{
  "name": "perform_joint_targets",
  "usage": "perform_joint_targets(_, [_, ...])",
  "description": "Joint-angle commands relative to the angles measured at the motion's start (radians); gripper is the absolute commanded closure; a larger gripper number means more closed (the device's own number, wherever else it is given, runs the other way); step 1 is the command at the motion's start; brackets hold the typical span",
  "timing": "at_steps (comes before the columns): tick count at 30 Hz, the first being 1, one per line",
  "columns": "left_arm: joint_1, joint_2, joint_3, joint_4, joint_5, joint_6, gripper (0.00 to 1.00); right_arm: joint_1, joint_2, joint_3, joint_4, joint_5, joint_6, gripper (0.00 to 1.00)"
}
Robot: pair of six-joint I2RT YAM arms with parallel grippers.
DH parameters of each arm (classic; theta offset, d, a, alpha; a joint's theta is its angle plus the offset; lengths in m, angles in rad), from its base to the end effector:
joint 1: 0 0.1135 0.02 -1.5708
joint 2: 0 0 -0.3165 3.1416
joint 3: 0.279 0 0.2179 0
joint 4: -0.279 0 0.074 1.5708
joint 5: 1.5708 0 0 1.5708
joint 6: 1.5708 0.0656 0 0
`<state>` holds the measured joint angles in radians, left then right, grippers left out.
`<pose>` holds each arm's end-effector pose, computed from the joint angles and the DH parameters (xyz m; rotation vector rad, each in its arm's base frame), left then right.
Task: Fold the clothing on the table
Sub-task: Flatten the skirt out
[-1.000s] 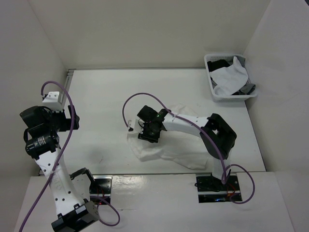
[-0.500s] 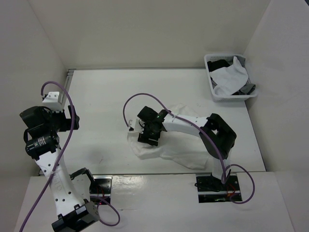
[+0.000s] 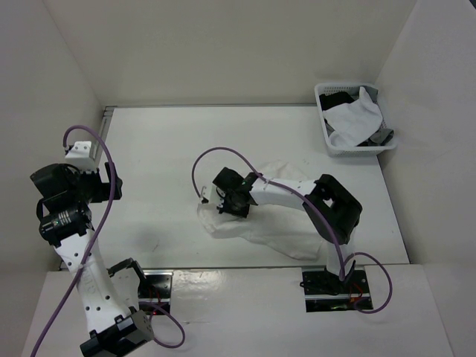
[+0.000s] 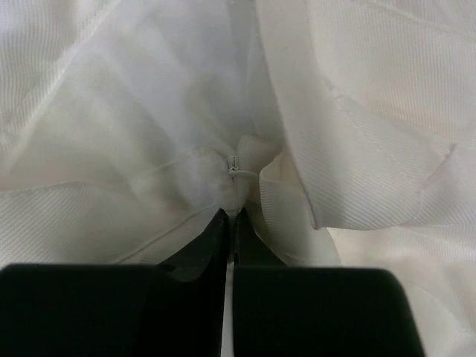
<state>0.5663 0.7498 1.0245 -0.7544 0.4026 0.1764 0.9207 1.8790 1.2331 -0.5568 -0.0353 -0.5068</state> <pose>0.0922 0.0282 0.3818 -0.1440 2.0047 0.0601 0.2219 0.2956 0.2067 -1.8298 2.0988 0.1546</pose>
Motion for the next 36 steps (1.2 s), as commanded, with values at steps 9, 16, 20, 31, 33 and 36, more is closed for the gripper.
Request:
perform_joint_targets(9, [0.006, -0.001, -0.004, 0.027, 0.044, -0.006, 0.01, -0.136, -0.150, 0.268, -0.127, -0.063, 0.019, 1.00])
perform_joint_targets(16, [-0.017, 0.037, -0.013, -0.003, 0.280, 0.126, 0.01, -0.241, -0.222, 0.321, -0.180, -0.172, 0.028, 1.00])
perform_joint_targets(20, [-0.088, 0.107, -0.024, 0.016, 0.353, 0.172, 0.01, -0.241, -0.251, 0.284, -0.180, -0.181, 0.028, 1.00])
perform_joint_targets(31, [-0.154, 0.267, -0.024, 0.084, 0.303, 0.137, 0.01, -0.232, -0.182, 0.528, -0.290, -0.224, 0.040, 1.00])
perform_joint_targets(33, [-0.154, 0.254, -0.033, 0.093, 0.279, 0.124, 0.01, -0.189, -0.140, 0.618, -0.339, -0.267, 0.040, 1.00])
perform_joint_targets(36, [-0.154, 0.226, -0.043, 0.102, 0.254, 0.113, 0.01, -0.110, -0.080, 0.773, -0.423, -0.377, 0.040, 1.00])
